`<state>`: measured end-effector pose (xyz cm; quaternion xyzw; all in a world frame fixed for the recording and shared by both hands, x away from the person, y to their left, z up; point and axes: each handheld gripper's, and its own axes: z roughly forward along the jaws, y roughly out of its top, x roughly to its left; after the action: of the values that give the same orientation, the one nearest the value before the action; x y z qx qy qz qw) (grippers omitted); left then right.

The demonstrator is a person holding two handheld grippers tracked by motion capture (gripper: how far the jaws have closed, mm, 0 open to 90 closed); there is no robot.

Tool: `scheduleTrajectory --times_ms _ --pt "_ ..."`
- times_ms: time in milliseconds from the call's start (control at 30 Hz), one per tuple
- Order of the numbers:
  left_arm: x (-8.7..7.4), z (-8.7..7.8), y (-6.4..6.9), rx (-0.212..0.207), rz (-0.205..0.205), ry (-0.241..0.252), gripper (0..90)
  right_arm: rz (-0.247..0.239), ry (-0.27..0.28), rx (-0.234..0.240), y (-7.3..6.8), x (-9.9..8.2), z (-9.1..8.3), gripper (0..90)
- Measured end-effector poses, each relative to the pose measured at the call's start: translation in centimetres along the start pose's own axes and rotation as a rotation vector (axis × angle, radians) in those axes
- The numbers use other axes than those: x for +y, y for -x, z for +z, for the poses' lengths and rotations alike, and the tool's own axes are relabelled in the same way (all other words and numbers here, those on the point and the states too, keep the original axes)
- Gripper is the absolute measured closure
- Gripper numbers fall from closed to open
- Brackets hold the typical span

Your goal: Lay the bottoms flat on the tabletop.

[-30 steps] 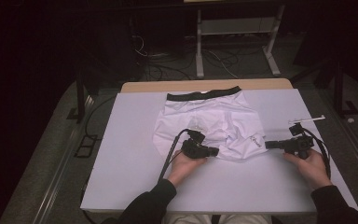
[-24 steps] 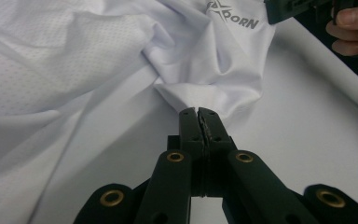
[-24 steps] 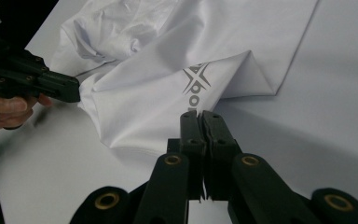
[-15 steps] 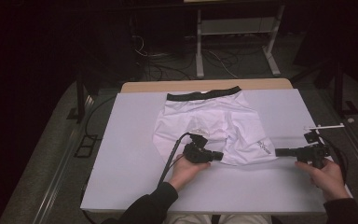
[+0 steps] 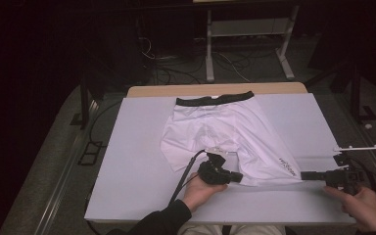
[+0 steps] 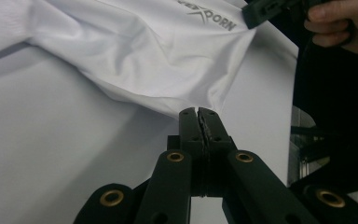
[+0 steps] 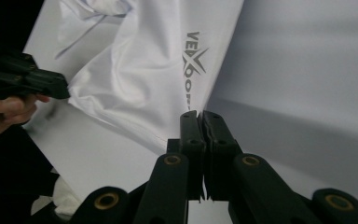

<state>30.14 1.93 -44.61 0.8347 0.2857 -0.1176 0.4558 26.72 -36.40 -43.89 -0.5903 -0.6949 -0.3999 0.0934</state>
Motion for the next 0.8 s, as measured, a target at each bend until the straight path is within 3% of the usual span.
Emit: scheduleTrajectory --times_ms 133,433,800 --pt "-0.4 0.8 1.1 -0.022 0.026 -0.032 89.4 0.012 -0.018 -0.020 0.3 -0.2 -0.2 86.5" --pt "-1.3 1.7 3.5 -0.073 0.081 -0.091 89.4 0.050 -0.056 -0.018 0.6 -0.7 -0.4 86.4" --pt "-1.8 1.4 4.1 -0.093 0.084 -0.097 89.4 0.048 -0.066 -0.006 0.0 -1.8 -1.1 86.0"
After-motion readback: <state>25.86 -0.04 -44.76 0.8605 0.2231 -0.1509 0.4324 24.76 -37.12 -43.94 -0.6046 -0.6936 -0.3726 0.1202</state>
